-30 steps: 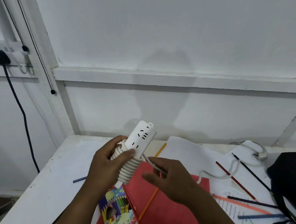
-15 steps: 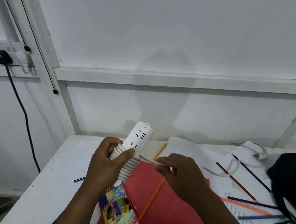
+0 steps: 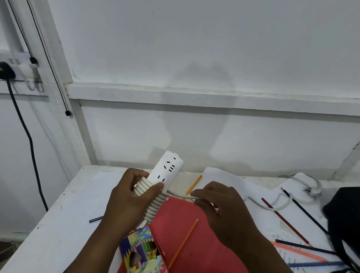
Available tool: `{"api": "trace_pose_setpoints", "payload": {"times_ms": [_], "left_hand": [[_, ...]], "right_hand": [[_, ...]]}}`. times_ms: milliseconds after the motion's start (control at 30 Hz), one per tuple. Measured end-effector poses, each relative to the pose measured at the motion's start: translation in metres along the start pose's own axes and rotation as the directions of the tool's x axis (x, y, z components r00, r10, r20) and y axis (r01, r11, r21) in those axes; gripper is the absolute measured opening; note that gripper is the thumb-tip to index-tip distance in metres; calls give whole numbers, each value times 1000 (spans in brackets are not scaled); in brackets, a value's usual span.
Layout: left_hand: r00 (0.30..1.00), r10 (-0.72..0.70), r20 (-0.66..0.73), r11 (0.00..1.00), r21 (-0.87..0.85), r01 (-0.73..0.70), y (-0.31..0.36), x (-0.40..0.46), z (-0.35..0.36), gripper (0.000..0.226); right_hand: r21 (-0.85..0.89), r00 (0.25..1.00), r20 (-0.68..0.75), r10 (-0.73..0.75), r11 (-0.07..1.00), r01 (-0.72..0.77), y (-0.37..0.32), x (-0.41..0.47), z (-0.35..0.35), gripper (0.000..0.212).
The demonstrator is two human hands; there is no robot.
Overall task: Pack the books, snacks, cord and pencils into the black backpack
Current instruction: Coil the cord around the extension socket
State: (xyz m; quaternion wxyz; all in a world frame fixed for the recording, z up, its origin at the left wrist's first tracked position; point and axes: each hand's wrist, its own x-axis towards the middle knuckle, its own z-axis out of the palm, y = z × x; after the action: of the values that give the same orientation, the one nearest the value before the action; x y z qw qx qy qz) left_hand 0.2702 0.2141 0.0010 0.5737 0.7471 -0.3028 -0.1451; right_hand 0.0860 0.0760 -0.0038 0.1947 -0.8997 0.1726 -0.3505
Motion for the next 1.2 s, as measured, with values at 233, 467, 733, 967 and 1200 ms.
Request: {"api": "trace_pose_setpoints", "payload": {"times_ms": [233, 467, 733, 967, 1200], "left_hand": [[988, 87, 127, 992, 79, -97, 10, -5, 1, 32], [900, 178, 398, 978, 31, -207, 19, -8, -5, 44], [843, 254, 474, 933, 110, -343, 18, -9, 2, 48], [880, 212, 426, 945, 142, -296, 19, -10, 9, 56], [891, 127, 437, 990, 6, -144, 17, -5, -2, 48]], "right_hand": [[32, 994, -44, -96, 995, 98, -8, 13, -7, 15], [47, 986, -117, -122, 991, 128, -15, 29, -19, 15], [231, 999, -17, 31, 973, -26, -18, 38, -22, 27], [262, 998, -30, 49, 964, -39, -12, 35, -14, 24], [395, 964, 45, 264, 881, -260, 21, 17, -19, 25]]}}
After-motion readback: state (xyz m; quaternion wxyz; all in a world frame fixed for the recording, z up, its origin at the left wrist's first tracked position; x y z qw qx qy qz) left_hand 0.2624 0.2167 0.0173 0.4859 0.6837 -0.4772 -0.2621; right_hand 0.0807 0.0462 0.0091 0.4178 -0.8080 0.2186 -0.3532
